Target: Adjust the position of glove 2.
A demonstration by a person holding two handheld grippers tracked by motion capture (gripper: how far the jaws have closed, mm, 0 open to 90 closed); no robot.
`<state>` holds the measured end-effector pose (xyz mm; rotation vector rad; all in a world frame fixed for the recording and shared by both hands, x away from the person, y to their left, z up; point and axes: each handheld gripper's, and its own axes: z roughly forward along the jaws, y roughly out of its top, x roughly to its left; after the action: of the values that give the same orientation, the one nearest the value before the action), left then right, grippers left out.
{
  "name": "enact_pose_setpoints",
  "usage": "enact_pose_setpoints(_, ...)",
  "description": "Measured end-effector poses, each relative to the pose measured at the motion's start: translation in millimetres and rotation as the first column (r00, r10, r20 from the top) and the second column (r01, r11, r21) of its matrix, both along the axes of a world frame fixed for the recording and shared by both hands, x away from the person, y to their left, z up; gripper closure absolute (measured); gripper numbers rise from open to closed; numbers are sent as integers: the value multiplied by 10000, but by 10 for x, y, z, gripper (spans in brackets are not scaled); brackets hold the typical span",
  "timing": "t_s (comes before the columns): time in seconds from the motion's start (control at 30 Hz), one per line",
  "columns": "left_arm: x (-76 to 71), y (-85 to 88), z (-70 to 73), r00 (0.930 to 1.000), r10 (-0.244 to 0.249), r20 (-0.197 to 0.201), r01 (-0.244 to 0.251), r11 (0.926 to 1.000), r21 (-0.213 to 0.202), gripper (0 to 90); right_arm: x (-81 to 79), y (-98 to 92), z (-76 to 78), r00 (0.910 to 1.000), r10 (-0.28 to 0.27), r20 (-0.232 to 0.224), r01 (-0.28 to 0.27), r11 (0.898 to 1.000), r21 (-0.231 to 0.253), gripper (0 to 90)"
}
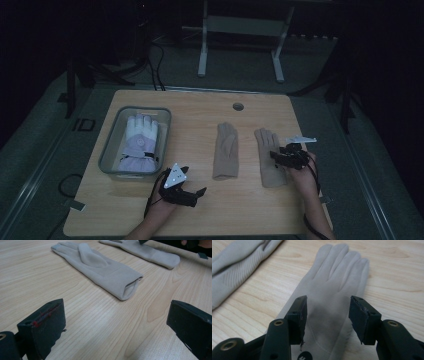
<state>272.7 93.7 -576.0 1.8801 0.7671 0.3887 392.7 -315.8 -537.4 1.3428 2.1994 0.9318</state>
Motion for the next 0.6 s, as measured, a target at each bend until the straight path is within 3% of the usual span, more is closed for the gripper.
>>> enact_pose_setpoints(0.13,1,6,-1,10000,13,-59,-14,9999,-100,24,11,46,-126,9996,112,-241,-122,9990,-426,465)
enact_pose_setpoints(0.3,-2,7,-1,10000,21,-21,-21,10000,-59,24,-47,66,-184,9994,101,340,-80,9982,-601,503)
enact_pose_setpoints(0.47,-5,6,-1,10000,29,-11,-29,10000,-49,24,-84,113,-195,9986,76,529,-43,9980,-625,726)
enact_pose_setpoints(0.6,-5,7,-1,10000,42,-15,-42,10000,-59,24,-75,161,-165,9974,-697,201,706,9964,-476,799)
